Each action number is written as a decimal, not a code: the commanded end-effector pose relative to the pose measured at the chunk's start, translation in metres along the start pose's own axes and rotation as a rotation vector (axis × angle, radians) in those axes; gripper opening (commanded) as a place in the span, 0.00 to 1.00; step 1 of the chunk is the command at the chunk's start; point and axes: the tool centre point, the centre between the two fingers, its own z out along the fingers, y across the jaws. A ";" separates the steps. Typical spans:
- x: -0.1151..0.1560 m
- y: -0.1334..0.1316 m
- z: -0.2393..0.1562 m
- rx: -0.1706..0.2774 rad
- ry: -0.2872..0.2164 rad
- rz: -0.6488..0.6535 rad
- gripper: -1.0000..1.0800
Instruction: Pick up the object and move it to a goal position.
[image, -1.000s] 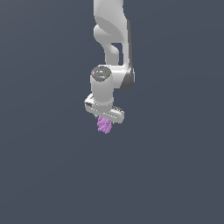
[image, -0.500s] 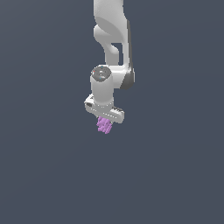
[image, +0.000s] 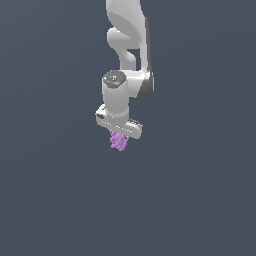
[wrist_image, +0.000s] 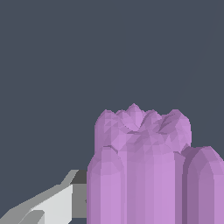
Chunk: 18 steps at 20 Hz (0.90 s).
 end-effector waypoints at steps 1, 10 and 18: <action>0.001 0.001 -0.013 0.001 0.001 0.000 0.00; 0.002 0.010 -0.088 0.000 0.001 0.001 0.00; 0.004 0.020 -0.175 0.000 0.001 0.001 0.00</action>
